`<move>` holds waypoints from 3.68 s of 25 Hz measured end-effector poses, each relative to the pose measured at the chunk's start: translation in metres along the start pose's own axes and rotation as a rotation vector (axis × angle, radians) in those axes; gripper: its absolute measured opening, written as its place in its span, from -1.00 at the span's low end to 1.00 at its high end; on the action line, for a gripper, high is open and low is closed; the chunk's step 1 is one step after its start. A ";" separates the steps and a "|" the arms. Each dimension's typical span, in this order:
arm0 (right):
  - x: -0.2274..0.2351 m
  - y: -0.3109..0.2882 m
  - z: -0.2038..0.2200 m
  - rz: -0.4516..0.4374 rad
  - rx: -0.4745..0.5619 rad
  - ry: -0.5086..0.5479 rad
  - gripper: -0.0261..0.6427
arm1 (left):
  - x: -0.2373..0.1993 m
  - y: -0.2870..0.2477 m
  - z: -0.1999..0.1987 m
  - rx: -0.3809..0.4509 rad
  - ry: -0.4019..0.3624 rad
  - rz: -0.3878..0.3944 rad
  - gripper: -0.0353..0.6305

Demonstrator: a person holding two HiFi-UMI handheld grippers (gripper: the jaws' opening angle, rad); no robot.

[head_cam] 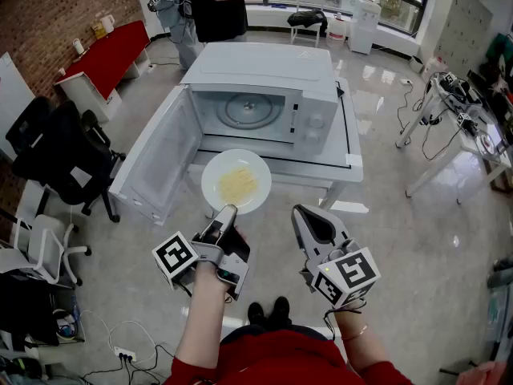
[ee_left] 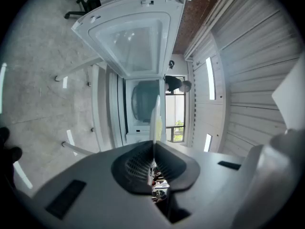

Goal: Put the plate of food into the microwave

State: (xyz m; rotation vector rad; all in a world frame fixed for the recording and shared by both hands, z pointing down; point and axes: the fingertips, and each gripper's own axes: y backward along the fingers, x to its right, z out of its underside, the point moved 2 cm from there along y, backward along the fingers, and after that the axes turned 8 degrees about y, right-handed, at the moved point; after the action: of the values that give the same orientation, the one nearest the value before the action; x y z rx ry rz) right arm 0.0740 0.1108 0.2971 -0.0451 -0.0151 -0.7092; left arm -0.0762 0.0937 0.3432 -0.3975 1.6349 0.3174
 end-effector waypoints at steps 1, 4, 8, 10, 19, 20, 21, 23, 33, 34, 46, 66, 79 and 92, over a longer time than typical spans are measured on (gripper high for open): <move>0.000 0.000 0.000 0.003 0.001 -0.002 -0.88 | 0.000 0.000 0.001 -0.002 0.003 0.001 -0.83; 0.001 0.001 0.001 0.006 0.002 -0.006 -0.88 | 0.000 0.000 0.003 -0.004 0.011 0.005 -0.83; 0.002 0.004 0.003 0.003 -0.005 -0.008 -0.88 | 0.001 0.000 0.005 0.000 0.016 0.011 -0.83; 0.004 0.005 0.004 0.004 -0.010 -0.013 -0.88 | 0.002 0.000 0.005 0.003 0.011 0.013 -0.83; 0.007 0.010 0.010 -0.036 -0.001 -0.043 -0.88 | -0.002 -0.004 0.006 0.020 0.002 0.000 -0.83; 0.008 0.011 0.012 -0.036 -0.003 -0.048 -0.88 | -0.003 -0.004 0.005 0.023 -0.001 0.001 -0.83; 0.008 0.012 0.013 -0.035 -0.005 -0.050 -0.88 | -0.003 -0.004 0.004 0.024 -0.004 0.002 -0.83; 0.009 0.014 0.014 -0.039 -0.006 -0.048 -0.88 | -0.002 -0.005 0.005 0.026 -0.011 0.007 -0.83; 0.035 -0.007 0.009 -0.048 0.012 -0.048 -0.88 | 0.011 -0.047 -0.011 0.045 -0.047 0.019 -0.83; 0.038 -0.013 0.009 -0.049 0.013 -0.047 -0.88 | 0.011 -0.053 -0.015 0.045 -0.050 0.019 -0.83; 0.064 -0.136 0.030 -0.007 -0.031 -0.122 -0.88 | -0.016 -0.154 -0.096 -0.080 -0.043 -0.028 -0.83; 0.111 -0.211 0.050 0.129 -0.079 -0.155 -0.88 | -0.041 -0.239 -0.140 -0.171 -0.011 -0.077 -0.83; 0.115 -0.214 0.071 0.122 -0.003 -0.090 -0.88 | -0.052 -0.264 -0.152 -0.151 -0.092 -0.073 -0.83; 0.117 -0.227 0.072 0.082 0.008 -0.029 -0.88 | -0.055 -0.293 -0.170 -0.093 -0.079 -0.140 -0.83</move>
State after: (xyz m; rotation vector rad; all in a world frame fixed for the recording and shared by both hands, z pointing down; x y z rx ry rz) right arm 0.0153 -0.1341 0.3809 -0.0479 -0.0433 -0.6264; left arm -0.0962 -0.2388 0.4236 -0.5605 1.5101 0.3000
